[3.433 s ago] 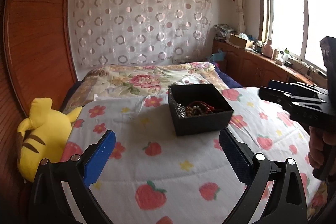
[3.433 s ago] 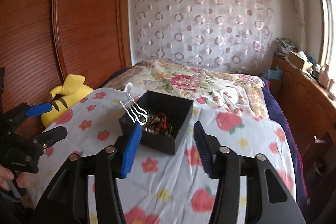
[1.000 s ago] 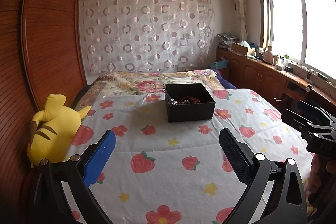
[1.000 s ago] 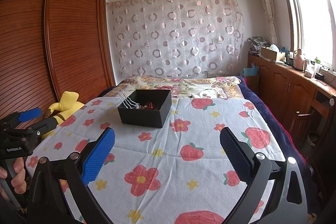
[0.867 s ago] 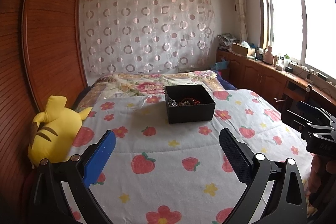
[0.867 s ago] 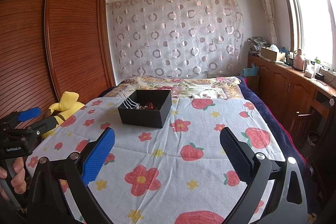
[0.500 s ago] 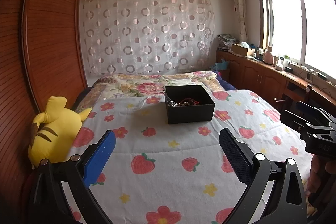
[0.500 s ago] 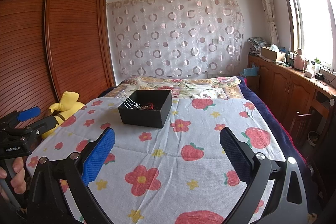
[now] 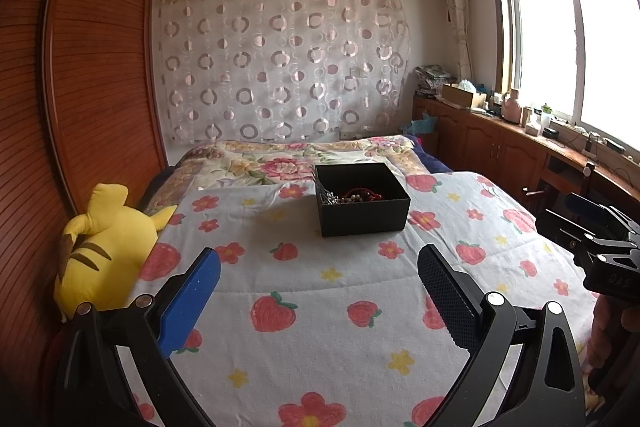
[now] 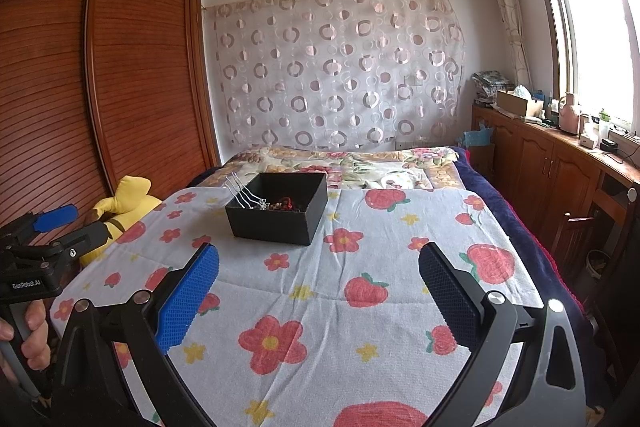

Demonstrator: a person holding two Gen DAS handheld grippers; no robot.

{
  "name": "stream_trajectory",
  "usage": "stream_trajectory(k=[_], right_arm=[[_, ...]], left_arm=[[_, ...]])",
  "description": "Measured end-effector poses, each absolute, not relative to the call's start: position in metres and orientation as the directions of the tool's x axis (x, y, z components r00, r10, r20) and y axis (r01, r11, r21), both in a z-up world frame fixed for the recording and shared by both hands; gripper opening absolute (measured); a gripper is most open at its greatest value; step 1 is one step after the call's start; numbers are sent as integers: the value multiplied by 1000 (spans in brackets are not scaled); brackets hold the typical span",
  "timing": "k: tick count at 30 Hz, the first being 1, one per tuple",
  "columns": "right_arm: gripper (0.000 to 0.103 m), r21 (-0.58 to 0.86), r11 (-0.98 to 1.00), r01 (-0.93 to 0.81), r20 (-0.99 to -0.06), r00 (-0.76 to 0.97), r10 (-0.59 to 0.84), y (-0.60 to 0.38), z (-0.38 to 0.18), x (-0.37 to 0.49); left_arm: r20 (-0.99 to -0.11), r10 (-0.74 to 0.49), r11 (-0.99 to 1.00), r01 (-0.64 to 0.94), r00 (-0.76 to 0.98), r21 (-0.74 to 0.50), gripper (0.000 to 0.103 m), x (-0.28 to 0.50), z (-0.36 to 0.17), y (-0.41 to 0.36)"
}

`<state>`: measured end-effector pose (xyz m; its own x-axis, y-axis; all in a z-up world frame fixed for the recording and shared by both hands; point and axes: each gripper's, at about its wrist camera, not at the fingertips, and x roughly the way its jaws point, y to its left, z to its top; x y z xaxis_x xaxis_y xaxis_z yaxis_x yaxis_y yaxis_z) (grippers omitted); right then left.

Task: Organize jewelry

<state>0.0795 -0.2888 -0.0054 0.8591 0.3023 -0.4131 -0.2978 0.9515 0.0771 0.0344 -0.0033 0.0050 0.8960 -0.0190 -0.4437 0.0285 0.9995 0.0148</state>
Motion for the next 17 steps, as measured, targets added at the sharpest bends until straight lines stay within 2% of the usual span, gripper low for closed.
stream_trajectory(k=[17], right_arm=[[101, 79, 952, -295, -411, 861, 301, -288, -4, 79]], left_arm=[[-443, -21, 999, 30, 896, 12, 95, 34, 5, -2]])
